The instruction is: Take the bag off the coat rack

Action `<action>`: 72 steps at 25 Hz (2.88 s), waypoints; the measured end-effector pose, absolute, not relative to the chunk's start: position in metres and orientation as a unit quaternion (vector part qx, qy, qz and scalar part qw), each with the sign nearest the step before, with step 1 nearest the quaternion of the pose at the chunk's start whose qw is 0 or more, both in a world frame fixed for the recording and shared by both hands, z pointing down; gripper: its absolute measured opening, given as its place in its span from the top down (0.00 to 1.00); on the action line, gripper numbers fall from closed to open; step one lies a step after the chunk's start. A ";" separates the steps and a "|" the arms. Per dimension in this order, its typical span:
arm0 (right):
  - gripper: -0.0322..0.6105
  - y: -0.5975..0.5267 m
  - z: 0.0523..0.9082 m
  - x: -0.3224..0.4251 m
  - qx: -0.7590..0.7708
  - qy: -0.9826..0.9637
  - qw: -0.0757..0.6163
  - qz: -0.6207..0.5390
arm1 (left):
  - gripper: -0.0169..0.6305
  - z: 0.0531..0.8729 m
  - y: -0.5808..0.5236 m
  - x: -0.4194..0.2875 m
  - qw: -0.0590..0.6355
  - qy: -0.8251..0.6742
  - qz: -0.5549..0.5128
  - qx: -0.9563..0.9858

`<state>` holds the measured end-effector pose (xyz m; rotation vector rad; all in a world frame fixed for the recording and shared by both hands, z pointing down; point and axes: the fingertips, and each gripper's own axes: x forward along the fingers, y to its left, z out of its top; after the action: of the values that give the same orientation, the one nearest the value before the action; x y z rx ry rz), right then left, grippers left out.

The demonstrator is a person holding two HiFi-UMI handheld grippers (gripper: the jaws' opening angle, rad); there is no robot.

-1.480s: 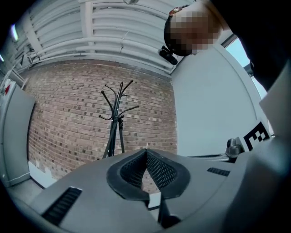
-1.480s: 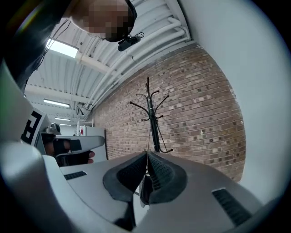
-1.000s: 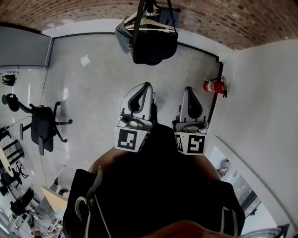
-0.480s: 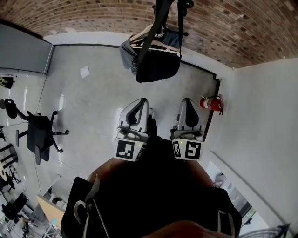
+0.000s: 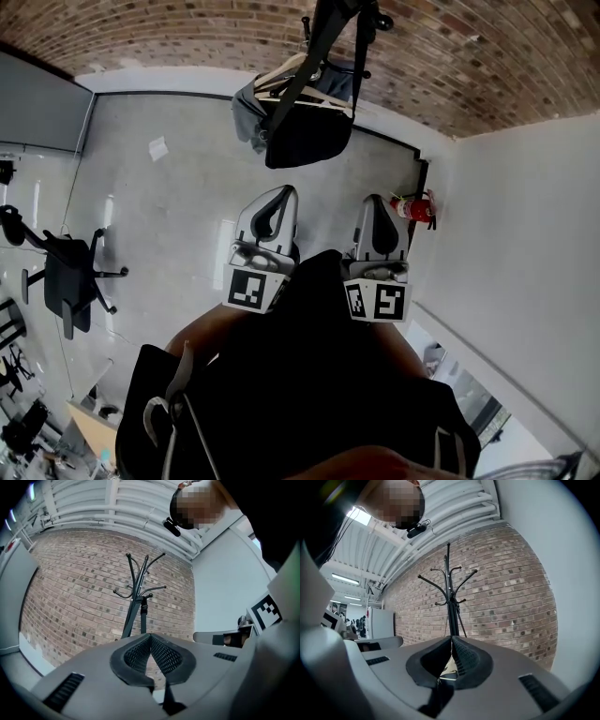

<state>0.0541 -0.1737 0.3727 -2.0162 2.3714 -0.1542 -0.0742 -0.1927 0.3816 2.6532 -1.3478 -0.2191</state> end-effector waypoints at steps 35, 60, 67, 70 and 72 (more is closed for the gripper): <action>0.91 -0.259 0.342 0.089 -0.612 0.790 0.041 -0.007 | 0.94 0.344 -0.263 -0.068 0.044 -0.499 -0.100 0.860; 0.79 -0.339 0.379 0.093 -0.584 0.811 -0.019 -0.021 | 0.81 0.384 -0.342 -0.039 0.051 -0.512 -0.051 0.856; 0.79 -0.367 0.389 0.083 -0.570 0.820 -0.049 -0.027 | 0.81 0.388 -0.373 -0.028 0.055 -0.516 -0.040 0.854; 0.79 -0.380 0.389 0.072 -0.564 0.823 -0.061 -0.027 | 0.81 0.389 -0.386 -0.030 0.062 -0.526 -0.036 0.848; 0.79 -0.388 0.388 0.065 -0.562 0.825 -0.064 -0.025 | 0.81 0.390 -0.393 -0.032 0.064 -0.534 -0.030 0.842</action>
<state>0.0655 -0.3883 0.3875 -1.8396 2.7015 -0.0815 -0.0323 -0.3929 0.3903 2.5434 -1.6138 -0.0913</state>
